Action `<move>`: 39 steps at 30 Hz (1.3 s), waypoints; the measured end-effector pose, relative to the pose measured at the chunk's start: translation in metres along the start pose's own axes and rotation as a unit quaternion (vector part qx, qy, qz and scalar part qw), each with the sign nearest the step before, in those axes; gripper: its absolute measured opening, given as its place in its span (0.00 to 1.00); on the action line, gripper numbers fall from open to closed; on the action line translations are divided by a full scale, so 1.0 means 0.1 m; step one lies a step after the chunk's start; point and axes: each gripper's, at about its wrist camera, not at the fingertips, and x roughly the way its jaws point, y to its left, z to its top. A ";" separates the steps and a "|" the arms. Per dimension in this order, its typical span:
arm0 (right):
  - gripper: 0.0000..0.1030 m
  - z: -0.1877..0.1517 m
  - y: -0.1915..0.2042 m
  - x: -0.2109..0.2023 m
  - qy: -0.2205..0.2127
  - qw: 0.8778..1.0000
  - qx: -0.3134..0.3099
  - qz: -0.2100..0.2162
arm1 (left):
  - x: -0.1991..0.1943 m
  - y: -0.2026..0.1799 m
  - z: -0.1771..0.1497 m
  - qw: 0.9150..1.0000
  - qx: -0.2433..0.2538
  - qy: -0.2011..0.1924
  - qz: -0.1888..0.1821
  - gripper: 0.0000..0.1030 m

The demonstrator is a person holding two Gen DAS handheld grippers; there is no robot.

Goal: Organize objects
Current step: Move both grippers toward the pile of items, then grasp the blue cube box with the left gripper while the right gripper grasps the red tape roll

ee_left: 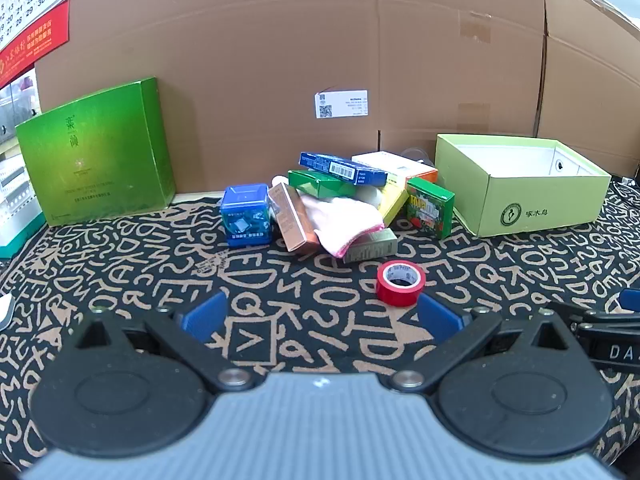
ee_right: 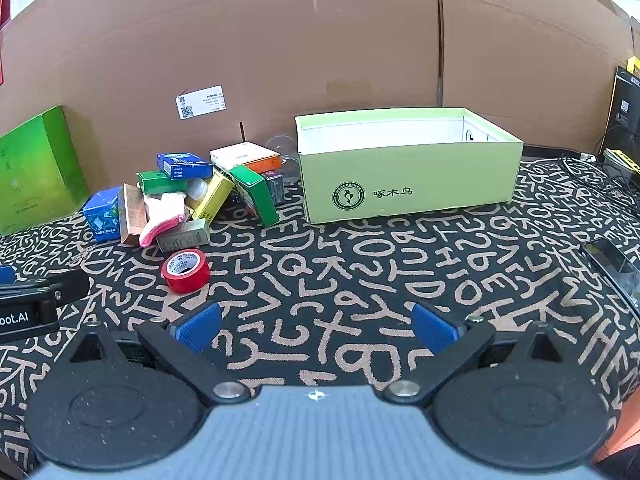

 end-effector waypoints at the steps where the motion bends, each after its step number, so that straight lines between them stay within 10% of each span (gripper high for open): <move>1: 1.00 0.00 0.00 0.00 0.000 1.000 0.000 0.000 | 0.00 0.00 0.00 1.000 0.000 0.000 0.000 1.00; 17: 1.00 -0.01 0.03 0.08 0.008 1.000 -0.003 0.001 | 0.07 0.09 -0.01 1.000 -0.007 0.007 -0.018 1.00; 28: 1.00 -0.04 0.39 0.45 0.022 0.993 -0.076 0.090 | 0.34 0.62 0.14 0.997 -0.042 0.005 -0.061 1.00; 39: 0.99 0.14 0.86 0.78 0.012 0.984 -0.119 0.133 | 1.16 1.03 0.67 0.999 -0.049 -0.014 -0.008 1.00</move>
